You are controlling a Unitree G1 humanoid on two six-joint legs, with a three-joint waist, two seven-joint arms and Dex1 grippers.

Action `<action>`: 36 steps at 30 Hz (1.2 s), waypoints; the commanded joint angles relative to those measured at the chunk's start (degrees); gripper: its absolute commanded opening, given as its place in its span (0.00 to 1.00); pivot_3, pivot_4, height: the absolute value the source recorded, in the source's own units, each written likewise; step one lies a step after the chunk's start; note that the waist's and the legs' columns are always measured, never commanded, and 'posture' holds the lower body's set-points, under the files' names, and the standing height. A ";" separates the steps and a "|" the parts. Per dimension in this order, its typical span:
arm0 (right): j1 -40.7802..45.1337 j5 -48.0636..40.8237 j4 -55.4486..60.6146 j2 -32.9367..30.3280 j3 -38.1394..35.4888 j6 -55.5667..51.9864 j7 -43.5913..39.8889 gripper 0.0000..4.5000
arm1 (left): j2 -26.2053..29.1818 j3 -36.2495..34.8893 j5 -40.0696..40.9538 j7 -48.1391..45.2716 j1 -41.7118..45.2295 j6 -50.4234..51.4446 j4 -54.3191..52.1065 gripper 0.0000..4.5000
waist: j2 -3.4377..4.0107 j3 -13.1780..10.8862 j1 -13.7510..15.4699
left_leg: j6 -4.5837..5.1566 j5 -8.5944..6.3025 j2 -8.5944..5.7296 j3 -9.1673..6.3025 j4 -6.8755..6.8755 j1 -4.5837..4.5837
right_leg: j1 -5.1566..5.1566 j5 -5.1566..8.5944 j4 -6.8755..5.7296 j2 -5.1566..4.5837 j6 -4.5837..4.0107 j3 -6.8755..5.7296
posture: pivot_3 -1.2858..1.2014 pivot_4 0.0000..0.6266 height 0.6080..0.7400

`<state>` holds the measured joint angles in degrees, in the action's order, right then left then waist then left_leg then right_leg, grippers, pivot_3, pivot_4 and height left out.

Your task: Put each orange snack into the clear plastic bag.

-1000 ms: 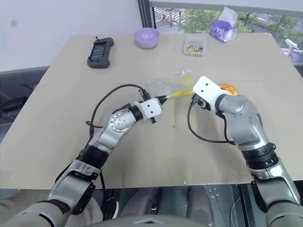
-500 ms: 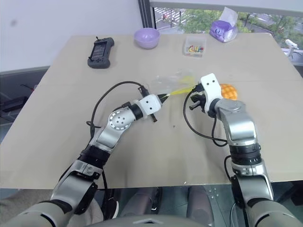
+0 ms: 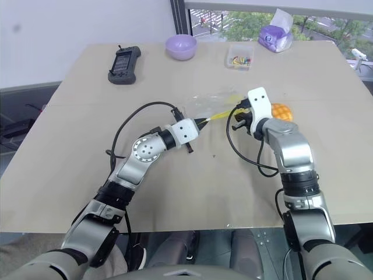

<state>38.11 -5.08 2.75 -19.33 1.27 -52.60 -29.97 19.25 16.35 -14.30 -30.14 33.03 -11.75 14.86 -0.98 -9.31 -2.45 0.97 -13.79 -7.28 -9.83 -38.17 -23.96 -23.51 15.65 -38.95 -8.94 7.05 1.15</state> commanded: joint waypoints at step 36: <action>-0.46 7.05 -6.38 -4.34 11.67 28.86 2.33 0.01 | -1.93 -0.06 5.31 -6.95 -2.25 1.91 -7.25 0.00 | 0.01 0.00 0.02 | 0.00 0.00 -0.01 0.01 0.00 0.00 | -0.01 0.00 0.01 0.00 0.00 -0.01 | 0.52 0.24 1.00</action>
<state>38.28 -2.44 -3.29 -21.84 10.67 -32.09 -27.47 17.10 16.46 -9.61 -37.18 30.63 -9.91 10.34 -0.98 -9.31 -2.43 0.97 -13.79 -7.30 -9.83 -38.17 -23.96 -23.52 15.66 -38.94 -8.94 7.05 1.14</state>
